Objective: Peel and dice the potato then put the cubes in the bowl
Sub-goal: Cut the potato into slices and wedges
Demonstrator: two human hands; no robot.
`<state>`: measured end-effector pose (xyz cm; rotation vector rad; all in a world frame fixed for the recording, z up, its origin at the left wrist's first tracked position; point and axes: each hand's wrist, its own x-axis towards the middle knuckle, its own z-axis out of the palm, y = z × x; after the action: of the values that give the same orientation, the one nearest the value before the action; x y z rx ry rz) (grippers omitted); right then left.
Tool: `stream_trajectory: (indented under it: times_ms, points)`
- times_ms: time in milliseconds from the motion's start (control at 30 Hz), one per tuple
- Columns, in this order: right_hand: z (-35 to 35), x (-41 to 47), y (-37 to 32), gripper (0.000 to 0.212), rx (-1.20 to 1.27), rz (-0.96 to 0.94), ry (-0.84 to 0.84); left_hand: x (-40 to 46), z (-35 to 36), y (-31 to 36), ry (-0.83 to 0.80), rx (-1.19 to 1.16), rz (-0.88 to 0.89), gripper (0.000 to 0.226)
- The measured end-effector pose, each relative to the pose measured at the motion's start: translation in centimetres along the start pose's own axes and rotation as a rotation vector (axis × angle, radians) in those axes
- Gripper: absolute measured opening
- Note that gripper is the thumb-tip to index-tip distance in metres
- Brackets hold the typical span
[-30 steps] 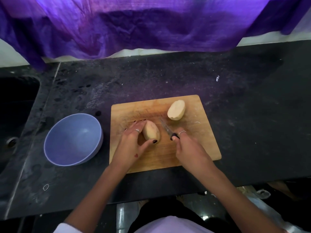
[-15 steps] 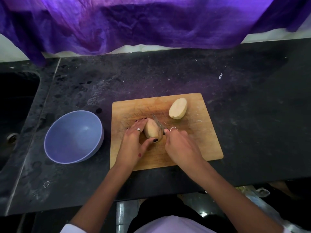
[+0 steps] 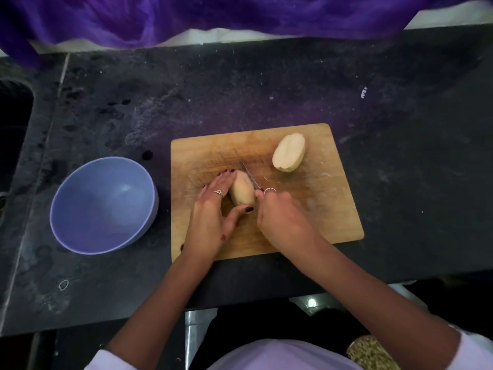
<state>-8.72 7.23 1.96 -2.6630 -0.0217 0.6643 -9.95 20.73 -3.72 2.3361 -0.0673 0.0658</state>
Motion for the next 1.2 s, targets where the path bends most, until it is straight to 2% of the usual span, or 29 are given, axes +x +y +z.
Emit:
stream_trajectory:
  times_ms: [167, 300, 467, 633, 800, 933, 1033, 1200]
  points:
    - [0.1, -0.3, 0.4, 0.028, -0.085, -0.033, 0.004, -0.5, 0.6, -0.1, -0.009, 0.095, 0.016, 0.066]
    - [1.4, -3.1, 2.0, 0.033, -0.157, -0.044, -0.007, -0.6, 0.7, -0.1, -0.003, 0.096, 0.002, 0.066]
    - [3.6, -7.6, 4.0, 0.035, -0.215, 0.052, -0.068, -0.4, 0.7, 0.1, -0.002, 0.045, -0.018, 0.067]
    - [3.2, -6.7, 3.8, 0.037, -0.233, 0.027, 0.044, -0.3, 0.0, 0.6, -0.013, 0.028, -0.011, 0.067]
    - [1.3, -3.7, 4.2, 0.041, -0.102, 0.068, 0.153, -0.4, -0.2, 1.1, -0.01, 0.03, -0.041, 0.068]
    - [1.1, -4.0, 3.8, 0.038, 0.124, 0.073, 0.109, -0.3, -0.3, 1.1, -0.009, 0.022, -0.053, 0.069]
    - [1.2, -3.7, 2.5, 0.036, 0.183, 0.06, 0.119, -0.3, -0.2, 0.8, 0.0, 0.008, -0.045, 0.069]
    - [0.4, -2.6, 0.2, 0.049, 0.235, 0.102, 0.146, -0.3, -0.1, 0.4, 0.019, -0.012, -0.019, 0.068]
